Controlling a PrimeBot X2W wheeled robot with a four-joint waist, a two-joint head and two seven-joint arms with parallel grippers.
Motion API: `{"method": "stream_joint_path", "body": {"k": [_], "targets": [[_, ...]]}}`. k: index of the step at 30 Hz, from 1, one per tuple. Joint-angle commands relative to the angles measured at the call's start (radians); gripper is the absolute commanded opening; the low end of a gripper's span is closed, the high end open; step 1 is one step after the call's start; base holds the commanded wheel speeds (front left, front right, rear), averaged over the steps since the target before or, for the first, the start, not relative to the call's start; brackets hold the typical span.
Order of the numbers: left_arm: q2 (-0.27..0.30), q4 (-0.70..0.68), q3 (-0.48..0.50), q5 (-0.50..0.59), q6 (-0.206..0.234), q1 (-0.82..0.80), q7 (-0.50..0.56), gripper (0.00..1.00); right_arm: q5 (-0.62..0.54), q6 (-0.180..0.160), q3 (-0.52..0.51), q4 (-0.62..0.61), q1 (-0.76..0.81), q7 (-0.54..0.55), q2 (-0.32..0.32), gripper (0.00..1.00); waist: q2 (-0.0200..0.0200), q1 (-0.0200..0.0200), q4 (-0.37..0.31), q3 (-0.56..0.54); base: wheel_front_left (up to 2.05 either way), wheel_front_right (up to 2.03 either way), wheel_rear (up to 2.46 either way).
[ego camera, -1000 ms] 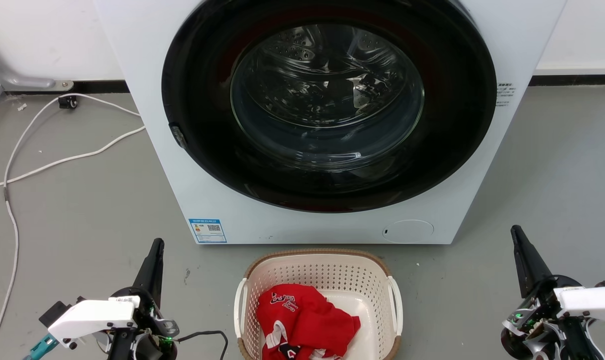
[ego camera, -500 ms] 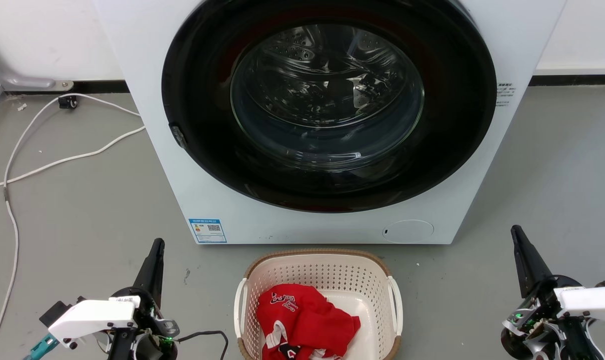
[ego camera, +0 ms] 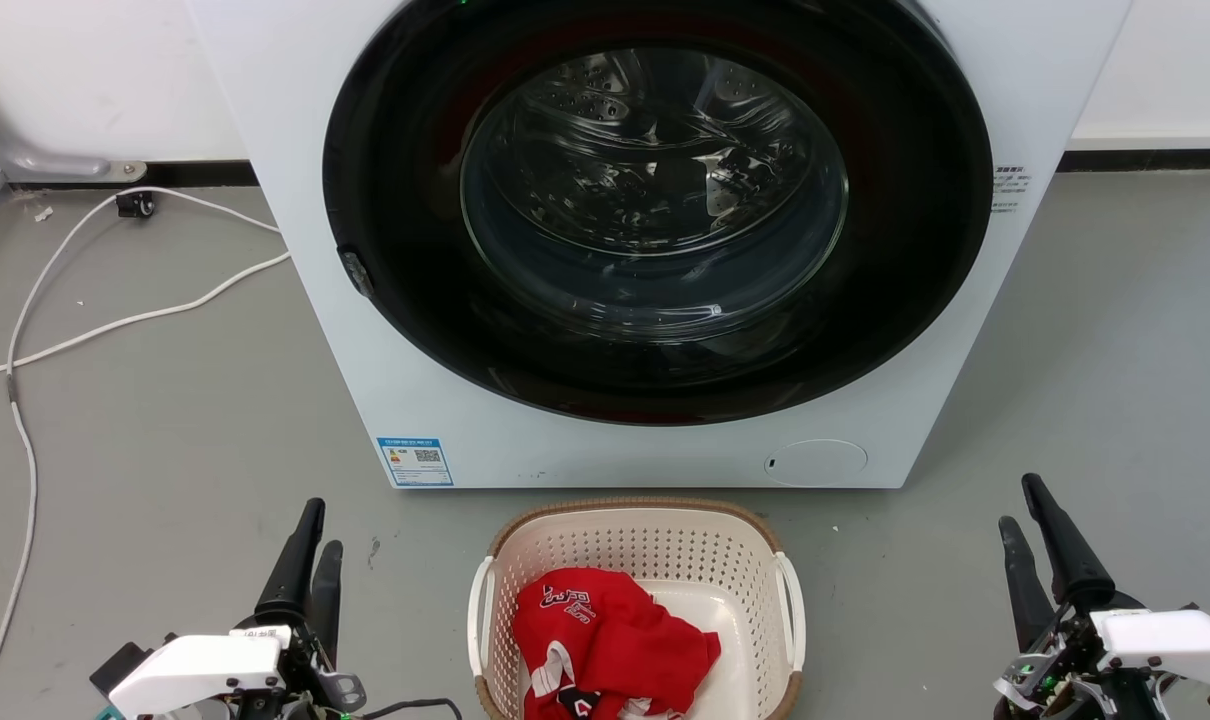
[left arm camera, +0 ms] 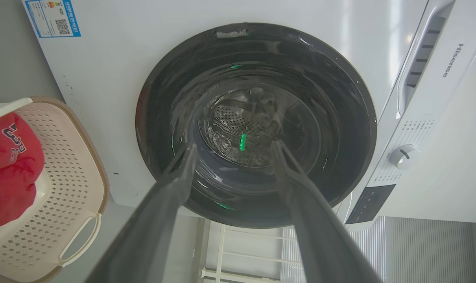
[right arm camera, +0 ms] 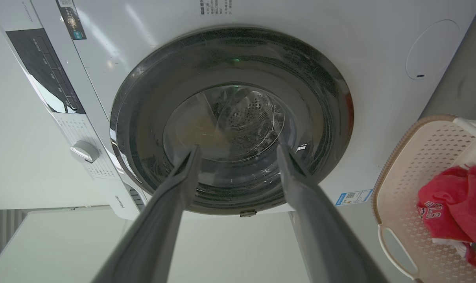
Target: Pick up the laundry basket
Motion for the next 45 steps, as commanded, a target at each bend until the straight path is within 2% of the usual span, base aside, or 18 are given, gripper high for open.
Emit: {"method": "stream_joint_path", "body": {"k": [1,13,22,29,36,38,39,42,45], "targets": [[0.003,-0.024,-0.002,0.012,0.000,-0.011,-0.011,1.00,-0.012,0.000,0.007,-0.025,-0.014,-0.011,-0.003,1.00,-0.0001,0.0000,0.000,0.000,0.00,0.00,0.00],[0.003,-0.021,0.052,0.076,0.000,-0.003,-0.068,1.00,-0.090,0.000,0.018,-0.034,-0.003,-0.067,-0.002,1.00,-0.0001,0.0000,0.000,-0.001,0.00,0.00,0.00],[0.003,-0.044,0.106,0.207,0.016,-0.010,-0.105,1.00,-0.332,0.000,-0.003,-0.058,-0.014,-0.104,-0.002,1.00,-0.0001,0.0000,0.001,0.000,0.00,0.00,0.00],[0.004,-0.147,0.110,0.357,0.060,-0.002,-0.132,1.00,-0.564,0.000,-0.005,-0.130,-0.020,-0.131,-0.001,1.00,-0.0001,0.0000,0.002,0.004,0.00,0.00,0.00],[0.004,-0.269,0.033,0.561,0.118,0.025,-0.157,1.00,-0.768,0.000,0.018,-0.203,-0.016,-0.156,-0.001,1.00,-0.0001,0.0000,0.003,0.011,0.00,0.00,0.00],[0.004,-0.284,0.019,0.594,0.121,0.027,-0.160,1.00,-0.798,0.000,0.024,-0.212,-0.015,-0.159,-0.001,1.00,-0.0001,0.0000,0.003,0.012,0.00,0.00,0.00],[0.004,-0.308,-0.010,0.657,0.125,0.034,-0.167,1.00,-0.853,0.000,0.033,-0.224,-0.011,-0.166,-0.001,1.00,-0.0001,0.0000,0.003,0.013,0.00,0.00,0.00],[0.004,-0.335,-0.048,0.747,0.128,0.043,-0.176,1.00,-0.918,0.000,0.044,-0.236,-0.004,-0.175,-0.001,1.00,-0.0001,0.0000,0.002,0.014,0.00,0.00,0.00],[0.004,-0.346,-0.072,0.800,0.130,0.047,-0.183,1.00,-0.954,0.000,0.049,-0.244,-0.001,-0.182,-0.001,1.00,-0.0001,0.0000,0.002,0.015,0.00,0.00,0.00]]}}
